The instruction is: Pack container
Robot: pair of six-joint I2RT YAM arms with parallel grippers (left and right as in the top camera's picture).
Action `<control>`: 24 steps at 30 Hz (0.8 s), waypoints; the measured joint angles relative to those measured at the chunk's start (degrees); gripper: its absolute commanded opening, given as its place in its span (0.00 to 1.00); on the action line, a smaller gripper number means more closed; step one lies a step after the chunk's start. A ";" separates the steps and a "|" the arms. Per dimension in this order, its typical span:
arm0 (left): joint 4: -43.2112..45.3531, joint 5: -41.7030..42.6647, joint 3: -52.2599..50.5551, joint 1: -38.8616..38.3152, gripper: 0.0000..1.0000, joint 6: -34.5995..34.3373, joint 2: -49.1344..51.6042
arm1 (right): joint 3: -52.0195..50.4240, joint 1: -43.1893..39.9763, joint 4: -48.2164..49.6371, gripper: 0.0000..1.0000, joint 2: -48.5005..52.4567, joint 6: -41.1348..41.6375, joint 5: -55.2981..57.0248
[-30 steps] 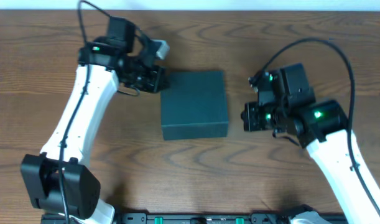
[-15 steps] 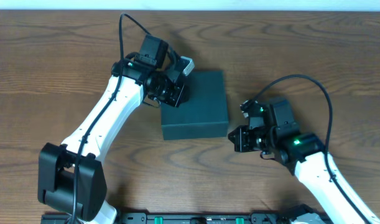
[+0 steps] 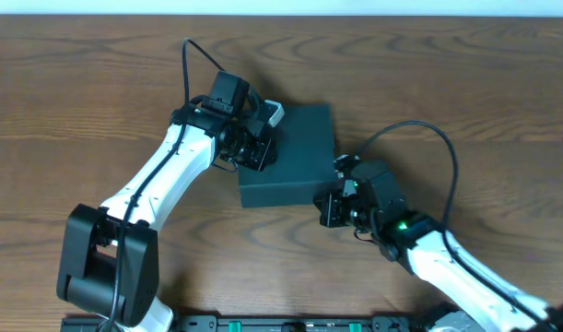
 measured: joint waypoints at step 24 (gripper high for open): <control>-1.68 0.74 0.66 0.02 0.06 -0.31 2.75 | -0.50 2.67 7.19 0.01 6.64 5.38 6.08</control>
